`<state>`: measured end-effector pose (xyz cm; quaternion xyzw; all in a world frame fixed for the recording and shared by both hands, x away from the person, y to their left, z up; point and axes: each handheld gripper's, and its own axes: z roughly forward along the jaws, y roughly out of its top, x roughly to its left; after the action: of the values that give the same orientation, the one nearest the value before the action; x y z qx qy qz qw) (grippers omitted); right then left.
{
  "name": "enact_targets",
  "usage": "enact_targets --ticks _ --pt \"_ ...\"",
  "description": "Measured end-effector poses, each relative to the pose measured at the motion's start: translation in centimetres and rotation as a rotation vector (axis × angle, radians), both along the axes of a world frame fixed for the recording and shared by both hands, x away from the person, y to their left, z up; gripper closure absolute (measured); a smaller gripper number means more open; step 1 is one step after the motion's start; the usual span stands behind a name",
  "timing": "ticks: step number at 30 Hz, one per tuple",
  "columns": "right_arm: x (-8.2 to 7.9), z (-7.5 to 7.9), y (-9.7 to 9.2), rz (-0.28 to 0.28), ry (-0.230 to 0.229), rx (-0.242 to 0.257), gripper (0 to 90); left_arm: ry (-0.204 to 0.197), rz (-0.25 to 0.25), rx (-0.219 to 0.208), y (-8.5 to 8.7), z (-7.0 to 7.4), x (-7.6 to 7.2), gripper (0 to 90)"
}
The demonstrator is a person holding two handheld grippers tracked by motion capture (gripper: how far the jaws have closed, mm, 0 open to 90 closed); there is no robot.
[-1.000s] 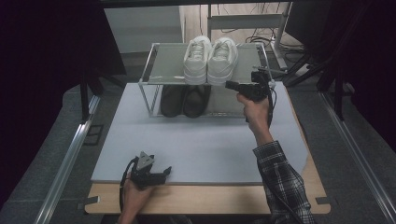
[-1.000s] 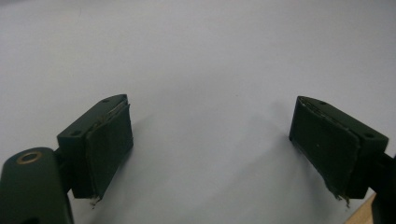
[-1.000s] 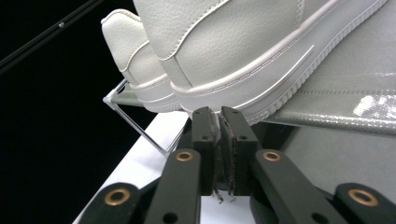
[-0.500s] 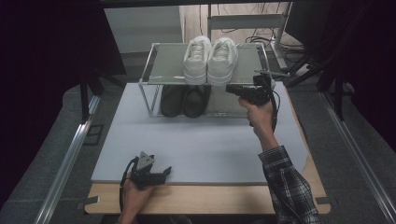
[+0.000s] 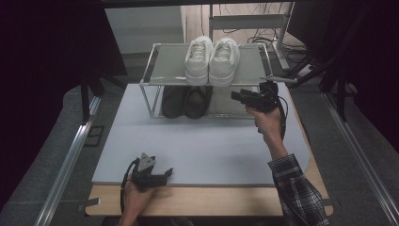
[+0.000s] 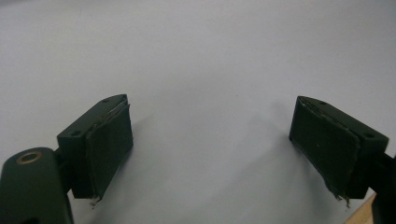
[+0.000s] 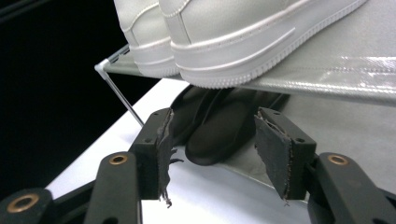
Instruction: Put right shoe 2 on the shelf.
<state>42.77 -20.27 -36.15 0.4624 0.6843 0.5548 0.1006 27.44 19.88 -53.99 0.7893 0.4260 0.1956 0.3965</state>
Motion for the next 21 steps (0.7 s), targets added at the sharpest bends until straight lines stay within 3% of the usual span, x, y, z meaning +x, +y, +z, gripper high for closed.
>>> enact_targets --ticks 8,21 --pt "-1.0 -0.6 -0.4 0.004 -0.007 -0.075 45.5 0.001 0.0 0.0 0.0 0.0 0.0 12.8" --pt "-3.6 -1.2 -0.4 0.039 -0.056 -0.209 42.1 0.001 0.001 -0.001 0.0 0.0 0.0 12.8"
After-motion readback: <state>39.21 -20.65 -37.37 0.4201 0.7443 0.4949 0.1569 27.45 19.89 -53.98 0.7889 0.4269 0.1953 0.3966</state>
